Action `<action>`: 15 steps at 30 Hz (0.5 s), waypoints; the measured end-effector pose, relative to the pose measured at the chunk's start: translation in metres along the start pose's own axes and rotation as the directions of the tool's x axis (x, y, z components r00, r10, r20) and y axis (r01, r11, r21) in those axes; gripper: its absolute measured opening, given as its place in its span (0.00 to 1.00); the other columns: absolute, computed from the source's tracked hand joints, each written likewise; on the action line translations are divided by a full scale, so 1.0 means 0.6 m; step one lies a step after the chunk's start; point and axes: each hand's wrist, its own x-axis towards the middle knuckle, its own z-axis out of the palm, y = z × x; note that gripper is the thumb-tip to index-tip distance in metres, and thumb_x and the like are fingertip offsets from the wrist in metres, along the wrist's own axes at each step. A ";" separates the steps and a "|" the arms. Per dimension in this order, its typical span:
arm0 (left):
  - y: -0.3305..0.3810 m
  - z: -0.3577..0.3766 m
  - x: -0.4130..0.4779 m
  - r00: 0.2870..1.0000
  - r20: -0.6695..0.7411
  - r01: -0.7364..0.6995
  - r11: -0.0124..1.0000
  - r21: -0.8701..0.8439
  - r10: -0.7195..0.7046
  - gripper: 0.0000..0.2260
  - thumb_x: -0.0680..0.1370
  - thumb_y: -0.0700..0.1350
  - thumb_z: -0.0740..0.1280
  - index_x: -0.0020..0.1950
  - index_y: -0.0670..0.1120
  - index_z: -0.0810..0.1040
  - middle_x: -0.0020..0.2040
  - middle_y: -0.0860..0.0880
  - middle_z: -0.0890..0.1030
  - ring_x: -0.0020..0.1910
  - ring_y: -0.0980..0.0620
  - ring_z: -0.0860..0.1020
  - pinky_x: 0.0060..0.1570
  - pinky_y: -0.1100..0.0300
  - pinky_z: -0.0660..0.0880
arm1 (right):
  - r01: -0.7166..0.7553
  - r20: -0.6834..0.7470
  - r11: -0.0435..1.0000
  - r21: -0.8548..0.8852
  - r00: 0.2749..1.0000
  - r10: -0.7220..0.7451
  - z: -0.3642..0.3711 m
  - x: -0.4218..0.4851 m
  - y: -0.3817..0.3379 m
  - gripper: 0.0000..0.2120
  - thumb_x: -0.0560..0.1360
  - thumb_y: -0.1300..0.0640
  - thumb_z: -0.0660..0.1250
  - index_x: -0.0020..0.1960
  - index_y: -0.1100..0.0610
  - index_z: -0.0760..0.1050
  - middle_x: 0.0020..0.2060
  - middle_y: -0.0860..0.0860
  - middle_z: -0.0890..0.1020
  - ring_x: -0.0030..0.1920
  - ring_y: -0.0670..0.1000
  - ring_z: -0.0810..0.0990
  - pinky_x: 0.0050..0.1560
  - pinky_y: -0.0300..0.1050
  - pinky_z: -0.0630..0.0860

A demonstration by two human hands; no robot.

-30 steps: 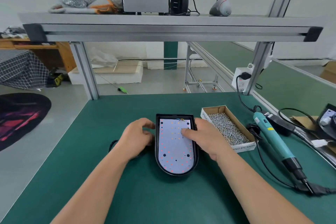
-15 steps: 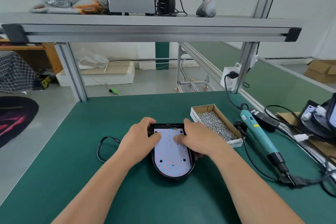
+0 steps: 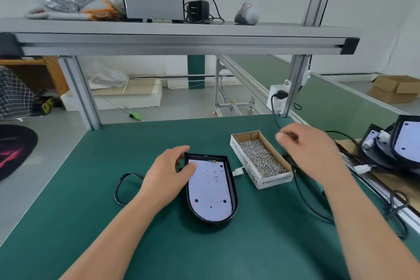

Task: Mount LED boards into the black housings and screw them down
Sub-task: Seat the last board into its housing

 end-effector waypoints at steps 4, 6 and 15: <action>0.000 0.002 -0.002 1.000 -0.012 -0.028 0.999 -0.037 0.027 0.22 0.81 0.57 0.69 0.75 0.60 0.74 0.67 0.63 0.76 0.67 0.60 0.74 0.66 0.54 0.73 | -0.200 0.015 0.962 -0.188 0.978 0.206 -0.002 -0.022 0.089 0.17 0.80 0.41 0.66 0.61 0.52 0.79 0.54 0.54 0.77 0.53 0.61 0.78 0.50 0.53 0.75; 0.003 0.001 -0.004 0.998 -0.036 -0.051 0.998 -0.037 0.049 0.22 0.82 0.56 0.69 0.76 0.59 0.74 0.67 0.63 0.76 0.69 0.59 0.73 0.69 0.52 0.72 | -0.235 0.124 0.937 -0.259 0.954 0.274 0.004 -0.036 0.118 0.25 0.79 0.36 0.66 0.66 0.53 0.75 0.56 0.54 0.77 0.57 0.60 0.78 0.53 0.54 0.76; 0.063 -0.006 -0.021 0.925 -0.197 -0.292 0.939 0.180 0.326 0.13 0.82 0.48 0.71 0.67 0.51 0.82 0.59 0.61 0.80 0.65 0.58 0.72 0.65 0.58 0.69 | -0.338 0.240 0.941 0.030 0.916 0.321 0.005 -0.045 0.154 0.10 0.75 0.44 0.72 0.53 0.46 0.77 0.36 0.48 0.83 0.34 0.51 0.81 0.37 0.47 0.74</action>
